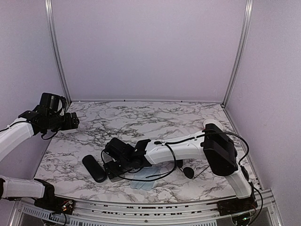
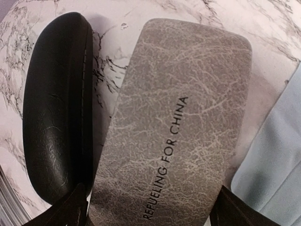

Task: Organize the sunglasses
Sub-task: Move the sunglasses case to the center of the board.

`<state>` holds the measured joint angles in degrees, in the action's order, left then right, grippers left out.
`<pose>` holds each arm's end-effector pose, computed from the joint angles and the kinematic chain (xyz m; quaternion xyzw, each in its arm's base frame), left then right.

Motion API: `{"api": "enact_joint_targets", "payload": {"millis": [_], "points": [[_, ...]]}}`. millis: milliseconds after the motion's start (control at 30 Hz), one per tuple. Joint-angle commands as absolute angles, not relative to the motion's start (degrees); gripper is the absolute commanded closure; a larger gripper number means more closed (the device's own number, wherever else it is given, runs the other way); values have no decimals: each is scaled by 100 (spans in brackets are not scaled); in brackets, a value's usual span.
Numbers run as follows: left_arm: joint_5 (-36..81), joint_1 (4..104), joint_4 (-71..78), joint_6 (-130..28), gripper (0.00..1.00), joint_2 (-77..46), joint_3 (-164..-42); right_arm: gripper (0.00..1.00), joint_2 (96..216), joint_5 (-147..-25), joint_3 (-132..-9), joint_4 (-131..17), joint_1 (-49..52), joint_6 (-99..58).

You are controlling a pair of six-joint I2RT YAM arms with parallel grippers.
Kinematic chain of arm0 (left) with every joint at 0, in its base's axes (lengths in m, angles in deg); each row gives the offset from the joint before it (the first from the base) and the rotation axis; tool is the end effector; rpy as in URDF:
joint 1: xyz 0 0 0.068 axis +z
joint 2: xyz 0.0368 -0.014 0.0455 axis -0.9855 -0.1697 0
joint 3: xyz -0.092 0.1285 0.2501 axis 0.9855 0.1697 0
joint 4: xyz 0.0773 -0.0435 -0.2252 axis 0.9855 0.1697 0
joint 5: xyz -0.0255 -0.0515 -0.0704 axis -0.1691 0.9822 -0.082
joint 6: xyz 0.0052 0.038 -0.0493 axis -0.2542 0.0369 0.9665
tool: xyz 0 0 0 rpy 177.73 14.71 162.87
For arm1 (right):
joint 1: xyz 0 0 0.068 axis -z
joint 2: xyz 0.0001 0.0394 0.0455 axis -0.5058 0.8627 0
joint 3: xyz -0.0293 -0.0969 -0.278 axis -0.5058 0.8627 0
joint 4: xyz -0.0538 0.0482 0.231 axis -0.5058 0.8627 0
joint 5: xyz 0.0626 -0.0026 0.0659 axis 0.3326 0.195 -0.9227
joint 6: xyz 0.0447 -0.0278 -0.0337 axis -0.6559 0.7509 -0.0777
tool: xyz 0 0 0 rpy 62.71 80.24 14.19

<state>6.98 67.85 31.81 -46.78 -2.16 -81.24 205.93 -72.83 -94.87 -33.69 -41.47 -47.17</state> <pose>0.2108 -0.0403 0.3065 -0.0559 0.8958 -0.0529 0.4377 0.1606 0.4756 0.1695 -0.2980 0.9041 0.2132 0.2201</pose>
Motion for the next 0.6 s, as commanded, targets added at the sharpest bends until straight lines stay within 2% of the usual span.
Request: {"api": "enact_joint_targets", "payload": {"millis": [0, 333, 567], "points": [[605, 6778, 3364, -4733, 10, -209, -8101, 17, 20850, -7368, -9923, -3476, -4229, -4460], [596, 6776, 3365, -4743, 10, -298, -8092, 17, 20776, -7129, -9697, -3542, -4230, -2525], [542, 6776, 3366, -4751, 10, -360, -8110, 9, 20321, -7598, -8826, -4008, -4217, -2543]]}}
